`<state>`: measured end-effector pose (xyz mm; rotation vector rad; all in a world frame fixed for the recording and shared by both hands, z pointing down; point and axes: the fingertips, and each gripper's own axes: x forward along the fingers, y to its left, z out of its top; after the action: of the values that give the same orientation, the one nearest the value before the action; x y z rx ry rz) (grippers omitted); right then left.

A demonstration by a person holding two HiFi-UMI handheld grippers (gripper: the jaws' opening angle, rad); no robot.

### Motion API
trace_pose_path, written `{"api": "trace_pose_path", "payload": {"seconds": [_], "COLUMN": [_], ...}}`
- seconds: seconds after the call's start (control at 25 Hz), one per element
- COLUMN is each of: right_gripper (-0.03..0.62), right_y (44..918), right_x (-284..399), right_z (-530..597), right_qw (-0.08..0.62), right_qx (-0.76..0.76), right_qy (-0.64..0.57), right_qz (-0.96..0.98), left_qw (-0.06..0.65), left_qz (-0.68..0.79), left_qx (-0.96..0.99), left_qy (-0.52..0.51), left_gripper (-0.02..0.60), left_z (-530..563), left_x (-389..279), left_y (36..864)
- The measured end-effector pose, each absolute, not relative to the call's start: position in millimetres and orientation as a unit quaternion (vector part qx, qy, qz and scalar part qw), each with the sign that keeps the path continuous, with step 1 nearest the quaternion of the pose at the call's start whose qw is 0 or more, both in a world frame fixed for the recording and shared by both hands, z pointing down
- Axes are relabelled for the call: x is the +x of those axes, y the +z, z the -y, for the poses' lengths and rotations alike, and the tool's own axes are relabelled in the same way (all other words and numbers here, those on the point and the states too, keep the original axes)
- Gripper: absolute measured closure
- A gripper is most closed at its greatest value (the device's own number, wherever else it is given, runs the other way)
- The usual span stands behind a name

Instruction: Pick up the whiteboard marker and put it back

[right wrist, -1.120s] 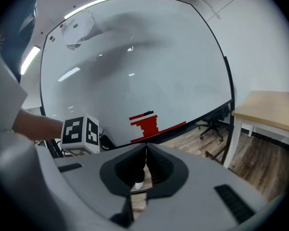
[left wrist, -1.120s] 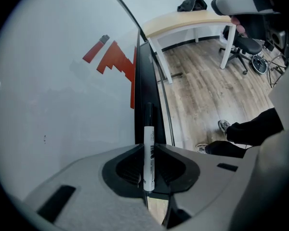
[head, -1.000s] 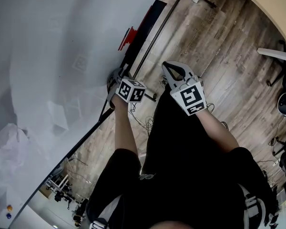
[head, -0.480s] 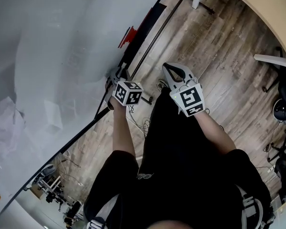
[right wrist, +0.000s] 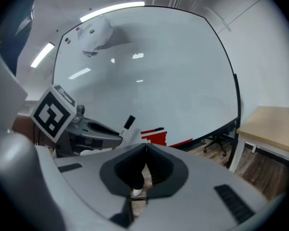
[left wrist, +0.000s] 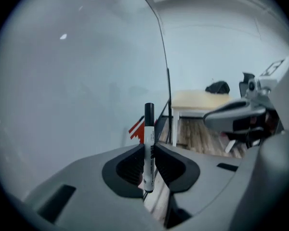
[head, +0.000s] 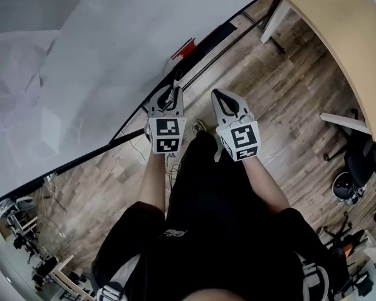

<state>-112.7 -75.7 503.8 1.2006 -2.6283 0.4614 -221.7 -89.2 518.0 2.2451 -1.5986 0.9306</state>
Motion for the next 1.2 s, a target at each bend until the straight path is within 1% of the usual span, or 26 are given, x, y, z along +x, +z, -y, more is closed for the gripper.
{"api": "trace_pose_path", "payload": {"seconds": [0.12,0.32,0.56,0.84,1.04,1.2], "right_gripper": [0.592,0.592,0.592,0.592,0.592,0.592], "right_y": [492,472,463,457,447,441], "right_x": [-126,-152,-180,-194,-190,-169], "right_z": [74,76,78,79,76,73], "right_qw": [0.1,0.092,0.095,0.105,0.105,0.102], "right_qx": [0.398,0.381,0.381,0.404,0.417,0.418], "right_qy": [0.147,0.124,0.108,0.095,0.087,0.084], "right_qz": [0.9,0.911,0.913,0.904,0.898,0.899], "left_qw": [0.116,0.106,0.087,0.084,0.079,0.077], "left_qz": [0.571,0.599,0.609,0.601,0.586,0.591], "left_qx": [0.78,0.778,0.776,0.786,0.8,0.797], "left_qy": [0.23,0.159,0.138,0.115,0.107,0.103], "left_gripper": [0.514,0.514,0.515,0.514,0.514,0.514], "left_z": [78,60,66,65,63,57], "left_x": [-214,-221,-246,-258,-254,-237], "left_y": [488,464,454,447,438,433]}}
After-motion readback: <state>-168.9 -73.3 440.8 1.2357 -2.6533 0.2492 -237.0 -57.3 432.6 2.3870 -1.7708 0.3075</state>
